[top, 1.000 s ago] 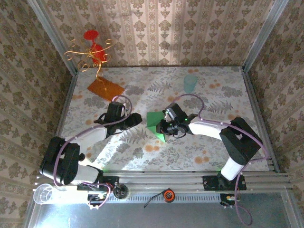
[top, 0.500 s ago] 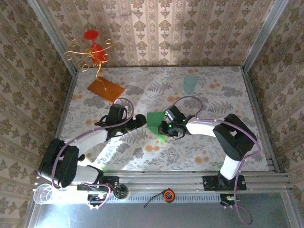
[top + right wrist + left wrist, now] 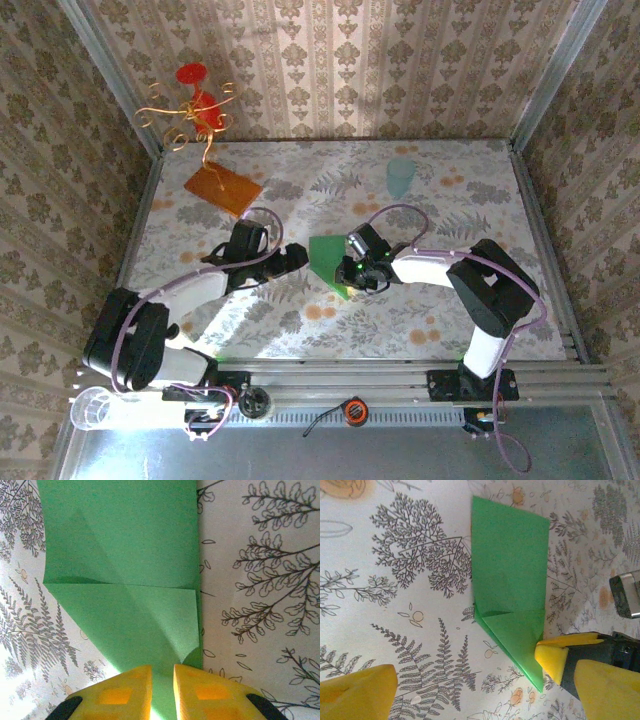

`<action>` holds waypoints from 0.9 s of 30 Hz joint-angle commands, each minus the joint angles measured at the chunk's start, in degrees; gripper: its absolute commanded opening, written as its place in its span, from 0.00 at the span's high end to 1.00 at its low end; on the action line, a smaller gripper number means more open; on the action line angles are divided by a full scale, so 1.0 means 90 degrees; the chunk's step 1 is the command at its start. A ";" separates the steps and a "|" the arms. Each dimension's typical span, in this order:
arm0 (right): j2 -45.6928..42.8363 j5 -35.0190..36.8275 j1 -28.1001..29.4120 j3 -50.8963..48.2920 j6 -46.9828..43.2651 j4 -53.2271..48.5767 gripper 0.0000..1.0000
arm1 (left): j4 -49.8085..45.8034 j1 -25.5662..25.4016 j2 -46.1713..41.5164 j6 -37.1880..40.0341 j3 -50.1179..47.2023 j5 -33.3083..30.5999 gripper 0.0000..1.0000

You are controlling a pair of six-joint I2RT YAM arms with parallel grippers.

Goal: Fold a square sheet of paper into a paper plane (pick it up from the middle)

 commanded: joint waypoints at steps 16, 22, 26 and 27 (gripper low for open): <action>0.0269 -0.0108 -0.0139 -0.0538 0.0195 0.0373 0.80 | 0.0361 -0.0320 0.1393 -0.1278 0.0741 -0.0017 0.54; 0.0111 -0.0274 -0.0208 -0.0648 0.0089 0.0331 0.80 | 0.0498 -0.0379 0.1925 -0.1395 0.1080 0.0055 0.61; 0.0204 -0.0484 -0.0274 -0.0490 -0.0117 0.0202 0.81 | 0.0529 -0.0399 0.2081 -0.1388 0.1202 -0.0190 0.66; 0.0232 -0.0504 -0.0294 -0.0437 -0.0133 0.0132 0.81 | 0.0534 -0.0399 0.2107 -0.1401 0.1230 -0.0233 0.67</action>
